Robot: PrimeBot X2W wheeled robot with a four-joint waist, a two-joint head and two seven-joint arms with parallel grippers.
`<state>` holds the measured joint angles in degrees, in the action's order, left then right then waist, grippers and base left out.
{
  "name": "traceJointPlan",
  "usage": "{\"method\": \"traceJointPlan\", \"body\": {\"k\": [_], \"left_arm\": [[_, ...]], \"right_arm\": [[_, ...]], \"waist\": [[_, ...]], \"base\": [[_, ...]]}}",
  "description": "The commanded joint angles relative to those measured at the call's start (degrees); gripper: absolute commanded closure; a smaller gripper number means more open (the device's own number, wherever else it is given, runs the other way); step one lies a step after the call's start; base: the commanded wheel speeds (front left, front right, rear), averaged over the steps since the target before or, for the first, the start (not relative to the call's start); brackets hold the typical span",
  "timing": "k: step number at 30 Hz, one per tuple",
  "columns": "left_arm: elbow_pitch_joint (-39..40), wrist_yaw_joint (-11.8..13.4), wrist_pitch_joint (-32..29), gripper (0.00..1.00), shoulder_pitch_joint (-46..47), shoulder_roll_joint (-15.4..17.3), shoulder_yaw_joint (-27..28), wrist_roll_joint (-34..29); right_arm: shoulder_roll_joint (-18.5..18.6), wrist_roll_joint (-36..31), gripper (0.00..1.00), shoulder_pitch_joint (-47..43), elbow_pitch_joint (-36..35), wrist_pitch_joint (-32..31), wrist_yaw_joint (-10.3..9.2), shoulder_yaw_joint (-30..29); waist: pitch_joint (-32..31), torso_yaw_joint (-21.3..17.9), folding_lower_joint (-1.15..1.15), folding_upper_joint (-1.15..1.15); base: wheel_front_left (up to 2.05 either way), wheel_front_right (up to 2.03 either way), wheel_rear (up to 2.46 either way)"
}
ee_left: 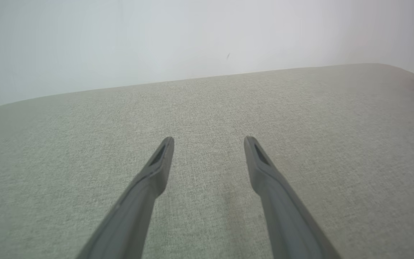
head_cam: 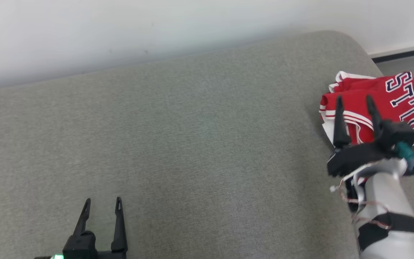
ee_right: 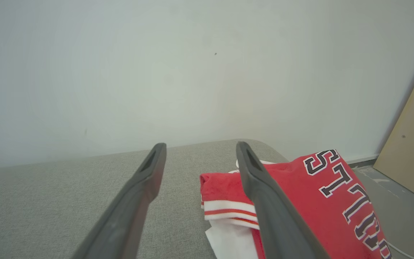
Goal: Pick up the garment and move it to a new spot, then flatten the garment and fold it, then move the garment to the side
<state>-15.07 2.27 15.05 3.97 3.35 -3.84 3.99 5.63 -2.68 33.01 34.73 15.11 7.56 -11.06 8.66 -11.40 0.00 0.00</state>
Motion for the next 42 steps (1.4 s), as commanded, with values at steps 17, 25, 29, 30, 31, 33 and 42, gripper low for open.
{"method": "traceJointPlan", "body": {"k": [17,25,29,30,31,33,42], "left_arm": [[-0.9,0.1,0.2,0.0,-6.1,-0.4,3.5,1.6],[-1.6,0.3,0.2,0.0,-5.6,-0.5,4.7,3.3],[-1.7,0.4,0.2,0.0,-5.6,-0.5,4.9,3.7],[-1.6,0.6,0.2,0.0,-5.7,-0.5,5.1,4.1],[-1.6,0.5,0.2,0.0,-5.7,-0.5,5.1,4.1],[-1.7,0.4,0.2,0.0,-5.7,-0.5,5.0,4.2],[-2.3,-0.3,0.2,0.0,-6.0,-0.5,5.3,4.8]], "right_arm": [[-2.8,5.7,0.0,-18.8,-4.9,0.0,-0.15,8.3],[-2.7,8.5,0.0,-21.9,-5.6,0.0,-0.15,11.3],[-2.8,8.0,0.0,-22.8,-5.8,0.0,-0.15,12.0],[-2.7,8.3,0.0,-22.8,-6.3,0.0,-0.15,12.1],[-2.7,8.8,0.0,-23.0,-6.4,0.0,-0.15,11.8],[-2.8,8.9,0.0,-23.6,-6.5,0.0,-0.15,11.6],[-2.8,7.4,0.0,-24.0,-6.9,0.0,-0.15,12.1]], "waist": [[-7.5,6.7,0.0,0.0],[-8.8,7.7,0.0,0.0],[-9.2,8.0,0.0,0.0],[-9.4,8.2,0.0,0.0],[-9.5,8.3,0.0,0.0],[-9.7,8.6,0.0,0.0],[-9.9,9.4,0.0,0.0]], "base": [[0.0,0.0,0.0],[0.0,0.0,0.0],[0.0,0.0,0.0],[0.0,0.0,0.0],[0.0,0.0,0.0],[0.0,0.0,0.0],[0.0,0.0,0.0]]}}
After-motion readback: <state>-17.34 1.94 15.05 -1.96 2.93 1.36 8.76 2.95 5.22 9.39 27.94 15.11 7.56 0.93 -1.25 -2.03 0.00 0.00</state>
